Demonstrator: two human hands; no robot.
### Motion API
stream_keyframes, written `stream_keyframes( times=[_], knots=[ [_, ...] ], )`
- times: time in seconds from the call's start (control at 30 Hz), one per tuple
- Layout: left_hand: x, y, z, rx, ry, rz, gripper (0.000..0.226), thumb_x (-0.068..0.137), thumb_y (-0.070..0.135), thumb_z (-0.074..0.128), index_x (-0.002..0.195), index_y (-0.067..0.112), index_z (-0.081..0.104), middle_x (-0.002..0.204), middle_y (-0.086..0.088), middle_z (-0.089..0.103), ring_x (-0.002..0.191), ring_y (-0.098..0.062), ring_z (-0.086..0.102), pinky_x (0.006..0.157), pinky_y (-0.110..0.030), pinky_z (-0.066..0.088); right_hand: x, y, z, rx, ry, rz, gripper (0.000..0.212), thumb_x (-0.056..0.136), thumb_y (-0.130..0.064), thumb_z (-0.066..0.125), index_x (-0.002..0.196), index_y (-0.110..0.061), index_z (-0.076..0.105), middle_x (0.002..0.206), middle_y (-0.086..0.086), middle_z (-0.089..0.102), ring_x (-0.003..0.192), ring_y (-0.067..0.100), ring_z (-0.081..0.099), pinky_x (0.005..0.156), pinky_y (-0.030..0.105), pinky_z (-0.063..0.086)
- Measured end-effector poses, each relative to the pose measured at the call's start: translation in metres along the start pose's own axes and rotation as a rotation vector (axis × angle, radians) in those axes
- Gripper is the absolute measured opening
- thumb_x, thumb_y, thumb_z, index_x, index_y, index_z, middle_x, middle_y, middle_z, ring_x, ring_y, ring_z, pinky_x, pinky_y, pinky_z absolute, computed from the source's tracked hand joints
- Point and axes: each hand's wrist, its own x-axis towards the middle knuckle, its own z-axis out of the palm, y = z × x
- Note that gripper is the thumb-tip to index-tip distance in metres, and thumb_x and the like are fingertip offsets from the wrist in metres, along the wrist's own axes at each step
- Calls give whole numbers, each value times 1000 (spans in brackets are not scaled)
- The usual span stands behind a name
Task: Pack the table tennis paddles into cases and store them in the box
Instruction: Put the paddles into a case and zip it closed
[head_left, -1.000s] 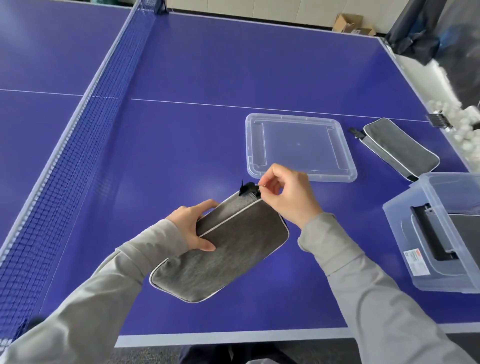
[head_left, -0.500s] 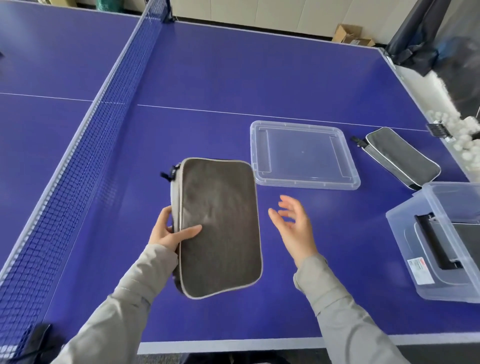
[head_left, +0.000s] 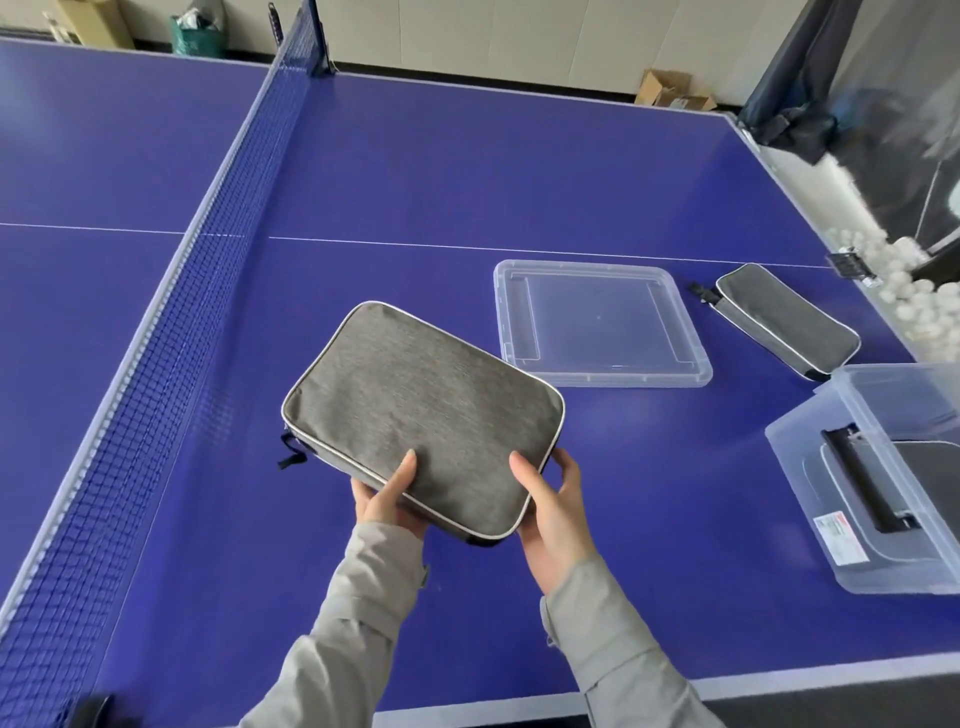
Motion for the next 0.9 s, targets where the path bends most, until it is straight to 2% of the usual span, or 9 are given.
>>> stream_keyframes(
  times=[0.17, 0.27, 0.37, 0.43, 0.5, 0.6, 0.67, 0.77, 0.9],
  knots=[
    [-3, 4, -7, 140, -146, -98, 37, 69, 5, 69, 97, 25, 55, 82, 1, 62, 62, -14, 63, 54, -27, 50, -4, -13, -10, 14, 48, -71, 51, 82, -8, 68, 123, -27, 46, 98, 4, 73, 94, 22, 66, 85, 39, 50],
    [-1, 15, -20, 240, -245, -166, 28, 71, 16, 72, 92, 22, 55, 81, -2, 63, 71, -22, 62, 59, -31, 57, -7, -28, -27, 8, 84, -106, 46, 83, -11, 66, 122, -28, 49, 105, 3, 71, 91, 18, 67, 77, 34, 53],
    [11, 35, -30, 308, -265, -162, 48, 62, 42, 81, 96, 22, 55, 81, -3, 65, 70, -21, 69, 61, -34, 59, -13, -45, -52, -15, 89, -127, 46, 83, -14, 65, 124, -28, 50, 106, 1, 72, 88, 15, 70, 74, 34, 53],
    [20, 49, -28, 377, -258, -140, 33, 88, 47, 52, 113, 25, 52, 93, -6, 60, 79, -23, 65, 67, -38, 58, -18, -56, -71, -23, 81, -144, 44, 84, -14, 63, 124, -27, 50, 106, 0, 72, 88, 14, 70, 79, 37, 52],
    [25, 57, -17, 502, -291, -124, 38, 97, 45, 36, 130, 29, 43, 106, -6, 57, 85, -23, 58, 76, -39, 51, -23, -68, -89, -35, 71, -162, 45, 83, -13, 61, 125, -26, 50, 102, -1, 72, 86, 15, 69, 83, 40, 49],
    [14, 53, 14, 721, -483, -45, 73, 66, 48, 71, 131, 30, 43, 91, -7, 56, 76, -19, 53, 64, -32, 49, -32, -83, -115, -60, 45, -178, 52, 76, -19, 65, 125, -27, 50, 98, -3, 73, 85, 15, 69, 81, 41, 49],
    [3, 38, 34, 767, -545, -47, 98, 37, 44, 86, 126, 31, 48, 95, -7, 63, 81, -21, 61, 63, -28, 56, -39, -94, -134, -78, 38, -185, 67, 61, -30, 75, 124, -27, 51, 100, -2, 73, 84, 15, 70, 72, 36, 53],
    [-14, 3, 53, 811, -549, -17, 126, 16, 43, 93, 132, 25, 46, 106, -7, 67, 89, -22, 65, 69, -25, 58, -50, -109, -171, -137, 91, -210, 84, 45, -42, 86, 120, -26, 54, 103, 1, 73, 86, 14, 71, 66, 31, 56],
    [-56, -59, 76, 837, -537, -22, 126, 13, 42, 93, 129, 24, 49, 103, -6, 67, 87, -23, 65, 65, -23, 58, -72, -135, -237, -220, 187, -235, 36, 82, -24, 67, 115, -30, 55, 93, -6, 71, 82, 9, 67, 76, 32, 53]
  ],
)
